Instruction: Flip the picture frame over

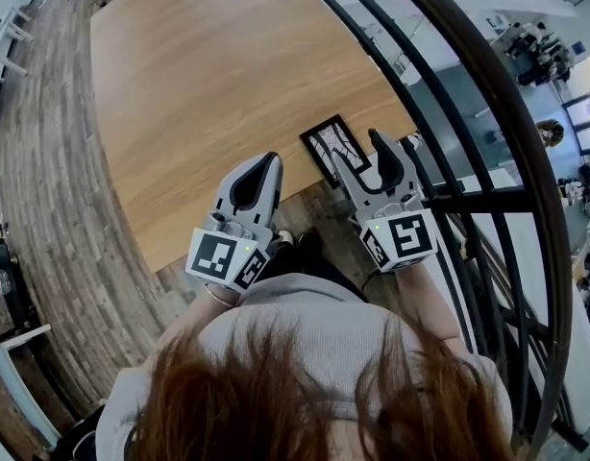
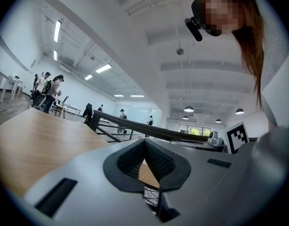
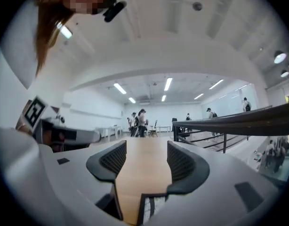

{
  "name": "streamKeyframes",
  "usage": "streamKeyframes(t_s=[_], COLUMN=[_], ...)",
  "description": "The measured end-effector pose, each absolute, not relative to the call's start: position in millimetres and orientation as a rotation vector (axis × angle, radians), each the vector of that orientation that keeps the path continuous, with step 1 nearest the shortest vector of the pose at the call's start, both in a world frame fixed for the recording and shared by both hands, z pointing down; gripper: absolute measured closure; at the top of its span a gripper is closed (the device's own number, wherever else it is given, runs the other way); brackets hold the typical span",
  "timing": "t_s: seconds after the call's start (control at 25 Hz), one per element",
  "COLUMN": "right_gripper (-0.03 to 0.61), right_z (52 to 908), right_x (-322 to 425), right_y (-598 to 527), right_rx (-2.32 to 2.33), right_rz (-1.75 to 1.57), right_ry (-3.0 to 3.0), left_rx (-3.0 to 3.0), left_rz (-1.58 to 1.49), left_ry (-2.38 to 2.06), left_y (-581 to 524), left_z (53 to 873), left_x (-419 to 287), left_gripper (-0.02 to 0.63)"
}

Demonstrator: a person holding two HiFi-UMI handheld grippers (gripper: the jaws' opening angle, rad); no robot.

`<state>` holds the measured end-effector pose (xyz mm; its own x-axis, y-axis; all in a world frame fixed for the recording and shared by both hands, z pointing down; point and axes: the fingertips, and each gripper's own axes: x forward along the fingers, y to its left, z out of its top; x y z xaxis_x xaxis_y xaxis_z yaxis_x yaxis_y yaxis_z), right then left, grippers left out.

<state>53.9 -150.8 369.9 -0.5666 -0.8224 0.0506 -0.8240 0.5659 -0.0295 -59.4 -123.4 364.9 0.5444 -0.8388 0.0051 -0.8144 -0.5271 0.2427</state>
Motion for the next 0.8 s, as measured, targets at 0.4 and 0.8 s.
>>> streamKeyframes(t_s=[0.4, 0.8], right_gripper=[0.493, 0.561], right_z=[320.5, 302.1], right_x=[68.1, 58.8], right_y=[-141.4, -136.4], right_rx=[1.795, 1.870], right_rz=[0.348, 0.312], right_ry=[-2.776, -2.795], left_rx=[2.634, 2.696], left_rz=[-0.262, -0.321], left_ry=[-1.297, -1.294], left_y=[-125.6, -128.4], left_z=[336.4, 318.3], left_x=[-39.9, -33.9], left_gripper=[0.607, 0.607])
